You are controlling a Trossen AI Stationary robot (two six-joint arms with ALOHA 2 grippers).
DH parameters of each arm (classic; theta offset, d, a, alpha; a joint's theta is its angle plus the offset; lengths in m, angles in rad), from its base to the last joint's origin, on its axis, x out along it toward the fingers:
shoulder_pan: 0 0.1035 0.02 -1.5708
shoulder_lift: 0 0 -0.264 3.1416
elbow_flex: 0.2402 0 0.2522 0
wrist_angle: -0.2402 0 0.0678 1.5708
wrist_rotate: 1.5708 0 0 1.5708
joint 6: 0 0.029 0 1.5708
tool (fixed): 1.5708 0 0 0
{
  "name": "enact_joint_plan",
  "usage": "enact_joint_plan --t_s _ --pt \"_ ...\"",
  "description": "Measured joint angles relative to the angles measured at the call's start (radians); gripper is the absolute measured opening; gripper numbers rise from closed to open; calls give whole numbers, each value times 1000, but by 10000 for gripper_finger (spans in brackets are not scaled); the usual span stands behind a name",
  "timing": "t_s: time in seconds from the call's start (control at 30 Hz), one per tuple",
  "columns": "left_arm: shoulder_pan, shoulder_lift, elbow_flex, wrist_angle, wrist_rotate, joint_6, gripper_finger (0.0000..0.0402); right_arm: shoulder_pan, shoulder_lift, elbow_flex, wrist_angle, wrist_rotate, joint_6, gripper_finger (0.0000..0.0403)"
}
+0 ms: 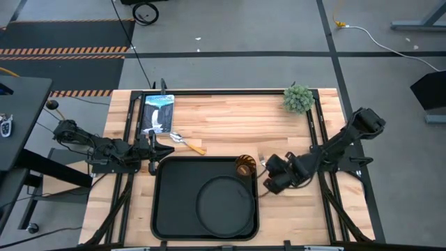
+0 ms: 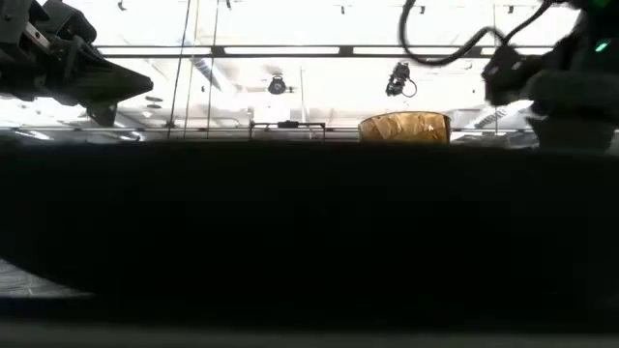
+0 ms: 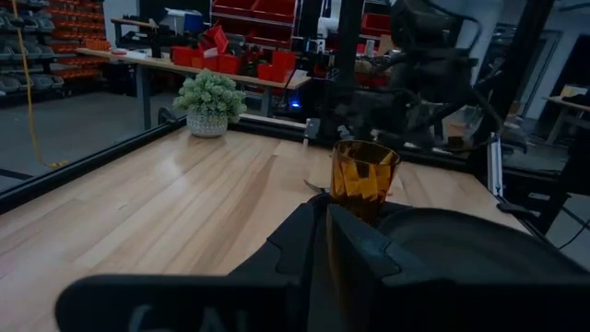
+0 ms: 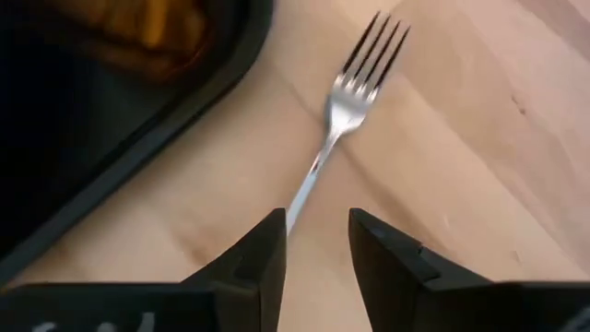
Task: Pick and place plate/cup/fork/spoon on tray
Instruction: Put the orange fork beside the black plate on the tray
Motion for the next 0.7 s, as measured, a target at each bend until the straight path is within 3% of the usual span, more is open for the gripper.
enact_joint_plan --t_s 0.3,0.7 --pt "0 0 0 8 0 -1 43 -85 24 -62 129 52 -47 163" --pt "0 0 0 8 0 0 43 -2 69 -62 159 180 -48 199"
